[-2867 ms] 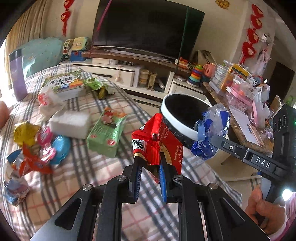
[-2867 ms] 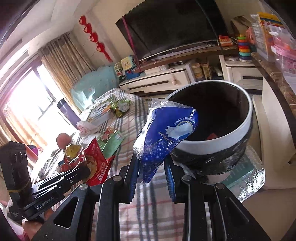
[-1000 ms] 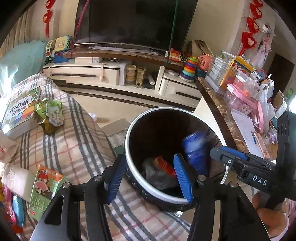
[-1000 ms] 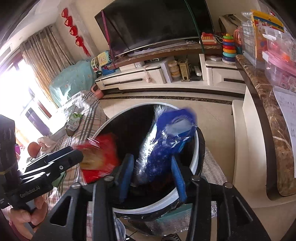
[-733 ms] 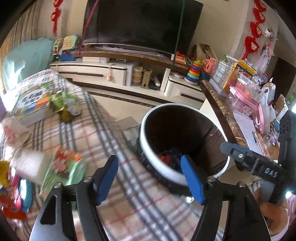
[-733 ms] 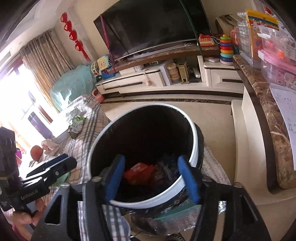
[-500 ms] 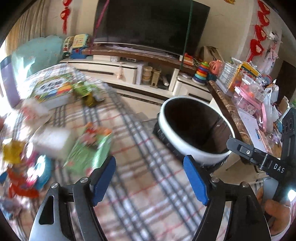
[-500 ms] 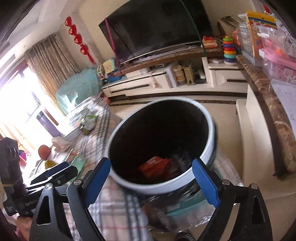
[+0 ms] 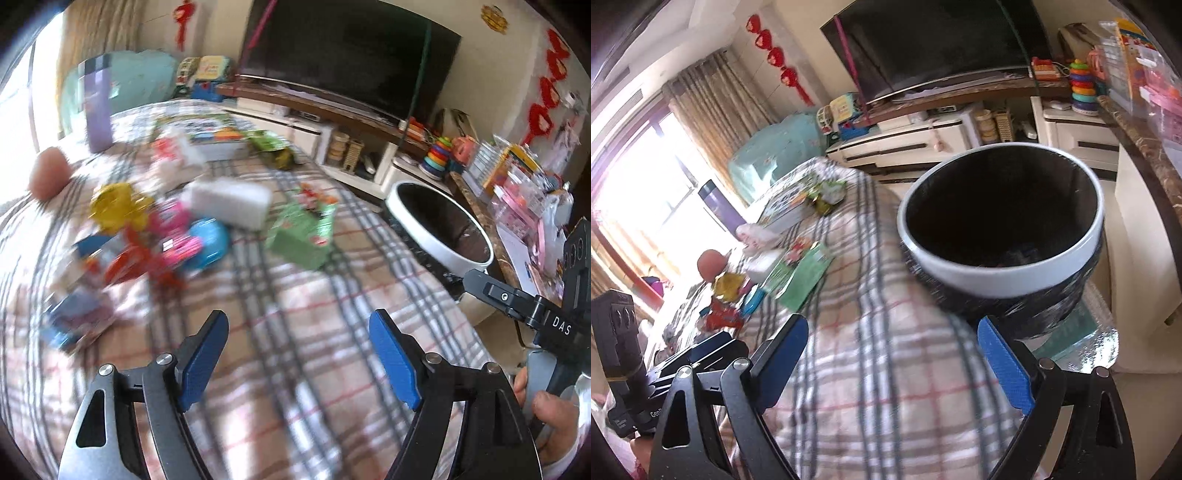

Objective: Collect trash
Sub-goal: 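Move both open grippers back toward the remaining trash on the bed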

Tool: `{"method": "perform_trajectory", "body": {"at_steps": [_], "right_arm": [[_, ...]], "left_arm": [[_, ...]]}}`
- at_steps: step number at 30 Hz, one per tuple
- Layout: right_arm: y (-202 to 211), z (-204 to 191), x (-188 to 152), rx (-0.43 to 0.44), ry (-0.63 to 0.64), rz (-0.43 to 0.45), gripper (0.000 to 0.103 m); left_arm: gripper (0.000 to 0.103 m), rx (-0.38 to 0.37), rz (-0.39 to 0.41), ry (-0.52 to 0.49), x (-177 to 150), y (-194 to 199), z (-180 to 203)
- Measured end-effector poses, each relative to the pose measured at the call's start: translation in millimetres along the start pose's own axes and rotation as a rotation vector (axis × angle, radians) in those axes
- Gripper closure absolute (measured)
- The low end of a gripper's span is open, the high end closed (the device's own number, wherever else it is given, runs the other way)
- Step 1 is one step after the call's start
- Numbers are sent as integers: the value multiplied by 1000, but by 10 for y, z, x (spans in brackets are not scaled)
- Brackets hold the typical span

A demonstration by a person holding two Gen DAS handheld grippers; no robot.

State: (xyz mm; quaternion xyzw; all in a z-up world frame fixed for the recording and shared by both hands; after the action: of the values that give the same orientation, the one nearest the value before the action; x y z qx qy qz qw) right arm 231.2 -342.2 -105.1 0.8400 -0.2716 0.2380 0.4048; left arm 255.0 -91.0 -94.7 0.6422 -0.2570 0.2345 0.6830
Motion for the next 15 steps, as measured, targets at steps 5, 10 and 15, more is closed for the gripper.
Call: {"method": "perform_trajectory", "body": {"at_steps": [5, 10, 15], "right_arm": [[-137, -189, -133, 16, 23, -20, 9], [-326, -399, -245, 23, 46, -55, 9], [-473, -599, -328, 42, 66, -84, 9]], "left_arm": [[25, 38, -1, 49, -144, 160, -281], [25, 59, 2, 81, -245, 282, -472], [25, 79, 8, 103, -339, 381, -683]]}}
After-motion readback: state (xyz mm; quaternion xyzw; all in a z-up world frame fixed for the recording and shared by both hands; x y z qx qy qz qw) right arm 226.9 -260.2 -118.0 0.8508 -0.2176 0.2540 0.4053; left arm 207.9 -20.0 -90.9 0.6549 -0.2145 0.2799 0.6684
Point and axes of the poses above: each gripper's, at about its wrist camera, not at the fingertips, and y roughly against the way its jaws point, z to its right, x to its top, the point moved 3 cm from there along -y, roughly the way its jaws point, and after that the axes turned 14 degrees about x, right-handed, at the moved point
